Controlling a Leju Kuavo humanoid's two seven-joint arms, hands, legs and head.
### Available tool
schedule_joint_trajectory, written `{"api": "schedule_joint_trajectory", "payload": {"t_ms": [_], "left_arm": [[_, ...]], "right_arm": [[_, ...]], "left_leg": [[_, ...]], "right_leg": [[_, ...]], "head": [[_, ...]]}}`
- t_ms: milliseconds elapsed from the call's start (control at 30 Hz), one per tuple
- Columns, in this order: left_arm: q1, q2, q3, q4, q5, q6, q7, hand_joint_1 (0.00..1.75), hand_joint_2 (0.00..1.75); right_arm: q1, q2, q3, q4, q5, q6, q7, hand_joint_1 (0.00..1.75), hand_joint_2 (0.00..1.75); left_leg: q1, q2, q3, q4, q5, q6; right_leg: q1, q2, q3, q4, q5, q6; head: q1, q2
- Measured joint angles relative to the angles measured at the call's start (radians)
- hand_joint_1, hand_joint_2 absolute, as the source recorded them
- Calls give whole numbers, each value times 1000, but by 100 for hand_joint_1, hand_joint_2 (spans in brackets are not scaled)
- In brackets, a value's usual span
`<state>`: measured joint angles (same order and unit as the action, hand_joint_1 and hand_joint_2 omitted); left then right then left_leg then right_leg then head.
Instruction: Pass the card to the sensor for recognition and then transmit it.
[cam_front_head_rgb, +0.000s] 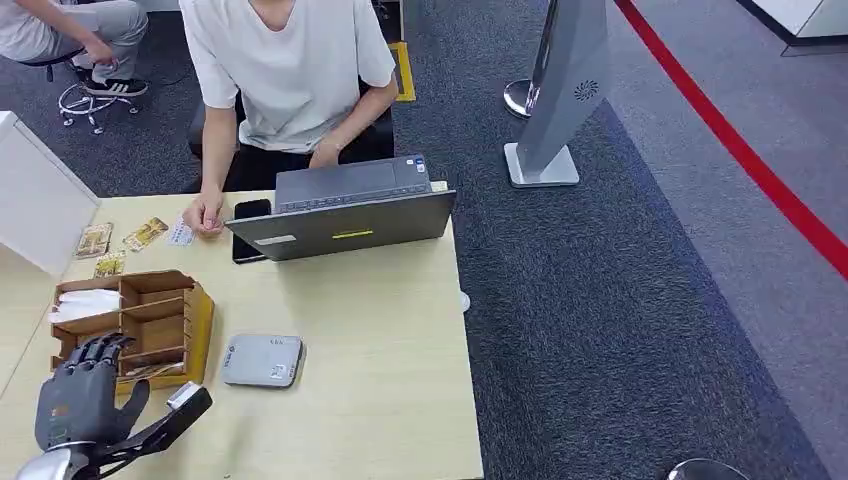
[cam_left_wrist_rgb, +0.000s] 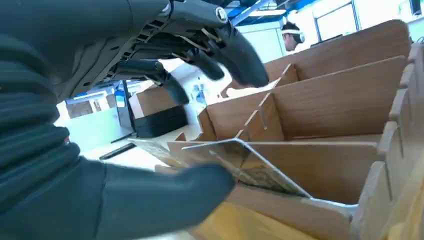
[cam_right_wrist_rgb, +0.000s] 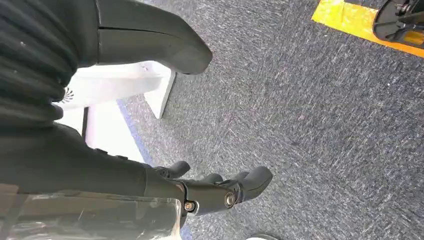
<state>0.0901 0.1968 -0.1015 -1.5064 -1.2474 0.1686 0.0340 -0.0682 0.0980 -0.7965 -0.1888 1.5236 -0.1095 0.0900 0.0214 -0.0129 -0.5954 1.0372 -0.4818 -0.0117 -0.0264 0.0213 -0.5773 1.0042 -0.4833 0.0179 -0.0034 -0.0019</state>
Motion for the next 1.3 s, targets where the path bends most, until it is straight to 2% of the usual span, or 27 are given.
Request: {"api": "schedule_joint_trajectory", "payload": {"t_ms": [567,933,1233,1300], "left_arm": [[-6,20,-1,0,47,-50,-5,175,175],[-12,18,-6,-3,49,-10,-9,175,175],[-6,32,-28,-106,21,0,-24,175,175],[9,47,-41,-145,-1,5,-43,175,175]], "right_arm": [[0,0,0,0,2,0,0,0,175],[0,0,0,0,2,0,0,0,175],[0,0,0,0,1,-2,0,0,175],[0,0,0,0,-1,-3,0,0,175]], "left_leg": [[0,0,0,0,0,0],[0,0,0,0,0,0],[0,0,0,0,0,0],[0,1,0,0,0,0]], "right_leg": [[0,0,0,0,0,0],[0,0,0,0,0,0],[0,0,0,0,0,0],[0,1,0,0,0,0]], "head": [[0,0],[0,0],[0,0],[0,0]]}}
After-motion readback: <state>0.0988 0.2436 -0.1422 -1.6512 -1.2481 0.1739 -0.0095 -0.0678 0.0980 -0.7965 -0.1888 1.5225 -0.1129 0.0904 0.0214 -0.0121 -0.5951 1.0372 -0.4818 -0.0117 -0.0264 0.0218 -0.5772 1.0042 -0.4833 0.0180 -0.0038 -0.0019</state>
